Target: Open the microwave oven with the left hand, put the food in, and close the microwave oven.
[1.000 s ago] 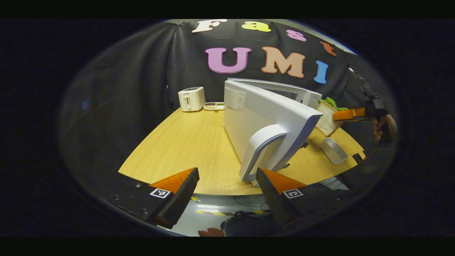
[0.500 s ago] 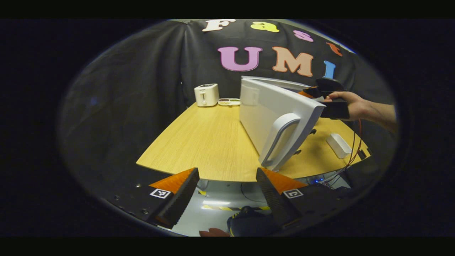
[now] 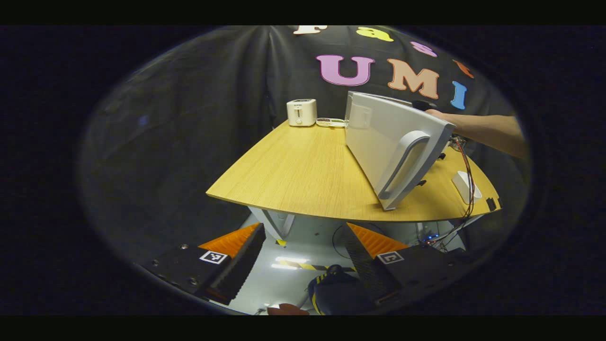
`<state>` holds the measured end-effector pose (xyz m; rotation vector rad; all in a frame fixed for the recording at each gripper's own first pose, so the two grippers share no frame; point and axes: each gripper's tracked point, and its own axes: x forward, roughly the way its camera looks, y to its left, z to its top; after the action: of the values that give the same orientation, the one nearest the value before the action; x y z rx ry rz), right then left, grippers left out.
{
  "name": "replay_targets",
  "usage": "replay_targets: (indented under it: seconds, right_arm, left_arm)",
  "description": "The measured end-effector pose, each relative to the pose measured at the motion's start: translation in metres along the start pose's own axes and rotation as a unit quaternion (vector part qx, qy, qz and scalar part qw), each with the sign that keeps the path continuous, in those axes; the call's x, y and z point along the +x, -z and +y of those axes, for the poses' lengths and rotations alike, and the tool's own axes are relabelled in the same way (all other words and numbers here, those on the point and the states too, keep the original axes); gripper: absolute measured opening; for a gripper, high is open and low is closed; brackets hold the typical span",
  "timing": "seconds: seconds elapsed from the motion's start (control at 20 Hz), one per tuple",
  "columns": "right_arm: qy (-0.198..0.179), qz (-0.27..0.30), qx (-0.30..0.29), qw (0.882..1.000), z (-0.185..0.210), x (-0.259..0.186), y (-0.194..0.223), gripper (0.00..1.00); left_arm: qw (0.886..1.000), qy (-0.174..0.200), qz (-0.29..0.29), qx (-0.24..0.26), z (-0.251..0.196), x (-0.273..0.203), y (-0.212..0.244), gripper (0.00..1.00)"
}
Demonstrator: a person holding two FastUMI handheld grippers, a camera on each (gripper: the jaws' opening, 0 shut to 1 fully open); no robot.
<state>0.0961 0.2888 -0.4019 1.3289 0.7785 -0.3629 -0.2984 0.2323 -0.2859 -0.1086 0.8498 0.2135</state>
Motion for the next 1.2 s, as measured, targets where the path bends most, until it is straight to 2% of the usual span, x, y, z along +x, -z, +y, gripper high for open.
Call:
replay_targets:
  seconds: [0.2,0.25,0.3,0.35,0.4,0.5,0.6,0.65,0.75,0.8,0.85,0.9,0.95,1.0,1.05,1.2]
  right_arm:
    - [-0.001,-0.009,0.033,0.999,-0.003,0.025,0.005,0.29]
    - [-0.001,-0.015,0.027,1.000,-0.005,0.028,0.004,0.22]
    - [0.002,-0.021,0.017,1.000,-0.007,0.030,0.003,0.22]
    - [0.001,-0.025,0.008,1.000,-0.007,0.032,0.003,0.29]
    - [0.001,-0.030,0.001,1.000,-0.007,0.034,0.002,0.29]
    - [0.036,-0.024,-0.041,0.998,-0.023,0.032,0.005,0.43]
    - [0.020,-0.036,-0.071,0.997,-0.010,0.036,-0.001,0.71]
    - [0.028,-0.038,-0.092,0.995,-0.010,0.034,-0.003,0.85]
    - [0.030,-0.029,-0.120,0.992,-0.007,0.031,-0.001,0.96]
    - [0.037,-0.027,-0.135,0.990,-0.009,0.027,-0.002,0.89]
    - [0.043,-0.027,-0.154,0.987,-0.010,0.023,-0.003,0.89]
    - [0.052,-0.028,-0.183,0.981,-0.013,0.017,-0.006,0.99]
    - [0.059,-0.029,-0.216,0.974,-0.017,0.015,-0.010,0.89]
    - [0.061,-0.028,-0.247,0.967,-0.018,0.009,-0.012,0.89]
    - [0.056,-0.022,-0.271,0.961,-0.017,0.005,-0.009,0.99]
    - [0.050,-0.008,-0.321,0.946,-0.022,-0.020,-0.006,0.99]
  left_arm:
    - [1.000,-0.007,0.005,-0.001,0.008,-0.002,0.006,0.99]
    - [1.000,-0.011,0.010,-0.004,0.010,-0.002,0.009,0.99]
    - [1.000,-0.013,0.013,-0.012,0.012,-0.001,0.011,0.99]
    - [1.000,-0.015,0.014,-0.021,0.013,-0.001,0.011,1.00]
    - [0.999,-0.015,0.011,-0.028,0.013,0.000,0.008,0.99]
    - [0.999,-0.022,0.006,-0.029,0.018,0.001,0.007,0.99]
    - [0.999,-0.026,0.003,-0.026,0.021,0.001,0.005,0.99]
    - [0.999,-0.026,0.002,-0.026,0.021,0.002,0.005,0.99]
    - [0.999,-0.022,0.002,-0.026,0.020,0.003,0.005,0.99]
    - [0.999,-0.022,0.001,-0.024,0.020,0.004,0.003,0.99]
    - [1.000,-0.020,-0.001,-0.022,0.019,0.006,0.002,0.99]
    - [1.000,-0.018,-0.002,-0.020,0.017,0.007,0.000,0.99]
    - [1.000,-0.015,-0.005,-0.017,0.015,0.009,-0.004,0.99]
    - [1.000,-0.011,-0.008,-0.014,0.013,0.010,-0.008,0.99]
    - [1.000,-0.007,-0.011,-0.010,0.010,0.013,-0.011,0.99]
    - [1.000,0.008,-0.024,0.001,0.001,0.020,-0.027,0.99]
